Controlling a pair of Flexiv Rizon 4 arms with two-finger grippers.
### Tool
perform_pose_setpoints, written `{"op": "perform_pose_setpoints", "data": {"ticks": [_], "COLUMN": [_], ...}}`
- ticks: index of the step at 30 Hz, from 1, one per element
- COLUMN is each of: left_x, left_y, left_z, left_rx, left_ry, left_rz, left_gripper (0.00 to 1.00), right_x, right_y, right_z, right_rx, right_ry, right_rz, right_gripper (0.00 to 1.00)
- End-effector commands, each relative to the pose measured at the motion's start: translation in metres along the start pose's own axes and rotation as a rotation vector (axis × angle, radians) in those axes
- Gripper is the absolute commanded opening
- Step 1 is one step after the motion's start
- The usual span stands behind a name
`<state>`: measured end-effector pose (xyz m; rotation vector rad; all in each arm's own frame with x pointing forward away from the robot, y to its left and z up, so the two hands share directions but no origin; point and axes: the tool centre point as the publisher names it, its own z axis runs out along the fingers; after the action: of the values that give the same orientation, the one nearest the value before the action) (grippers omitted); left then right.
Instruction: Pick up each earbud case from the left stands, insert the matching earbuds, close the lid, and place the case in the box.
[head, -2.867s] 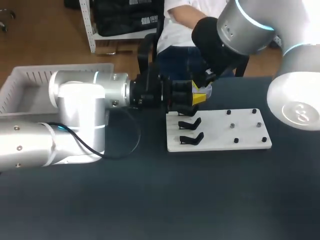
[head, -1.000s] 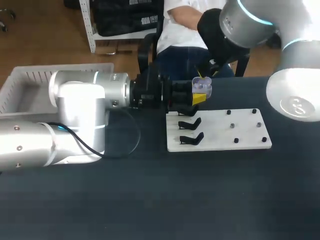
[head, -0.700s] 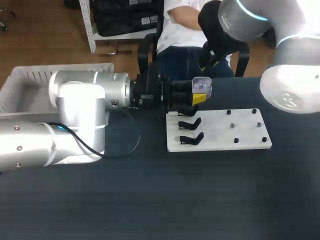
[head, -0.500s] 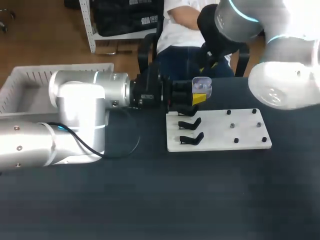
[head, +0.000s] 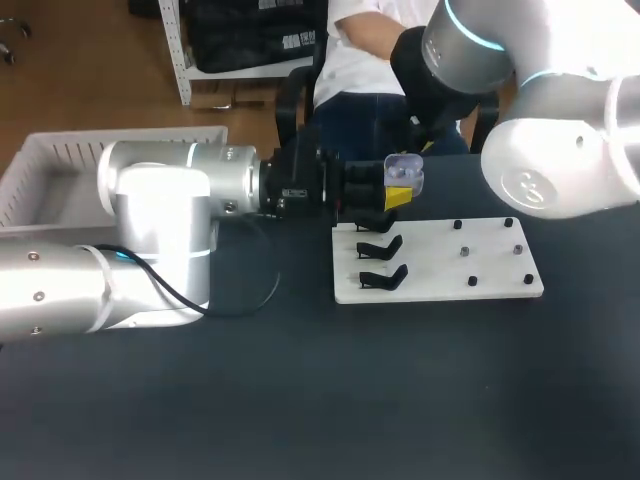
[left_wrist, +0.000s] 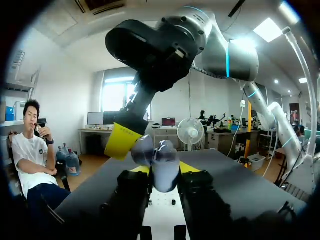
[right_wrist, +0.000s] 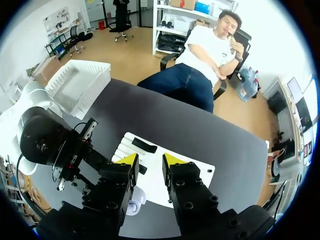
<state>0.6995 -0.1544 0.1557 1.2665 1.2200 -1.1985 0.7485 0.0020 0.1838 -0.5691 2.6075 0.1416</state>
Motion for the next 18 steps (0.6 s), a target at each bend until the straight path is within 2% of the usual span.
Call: {"op": "perform_pose_setpoints", "data": {"ticks": [1, 11, 14, 16, 18], "left_x": [0.0, 0.0, 0.0, 0.0, -0.009], "left_y": [-0.001, -0.001, -0.001, -0.001, 0.002], "left_z": [0.0, 0.0, 0.0, 0.0, -0.016], "left_rx": [-0.007, -0.007, -0.007, -0.007, -0.036], "left_ry": [-0.004, -0.004, -0.004, -0.004, -0.017], "left_rz": [0.004, 0.004, 0.004, 0.004, 0.034], "left_gripper": [0.0, 0.0, 0.0, 0.0, 0.0], "right_x": [0.017, 0.022, 0.02, 0.021, 0.025], "right_y": [0.003, 0.006, -0.004, -0.018, -0.031], "right_z": [-0.011, -0.019, -0.034, -0.05, -0.064], "right_rx": [0.01, 0.01, 0.027, 0.053, 0.064], "right_ry": [-0.023, -0.05, -0.097, -0.144, -0.191], "right_rz": [0.009, 0.042, 0.072, 0.104, 0.127], "right_gripper": [0.3, 0.31, 0.33, 0.38, 0.44]}}
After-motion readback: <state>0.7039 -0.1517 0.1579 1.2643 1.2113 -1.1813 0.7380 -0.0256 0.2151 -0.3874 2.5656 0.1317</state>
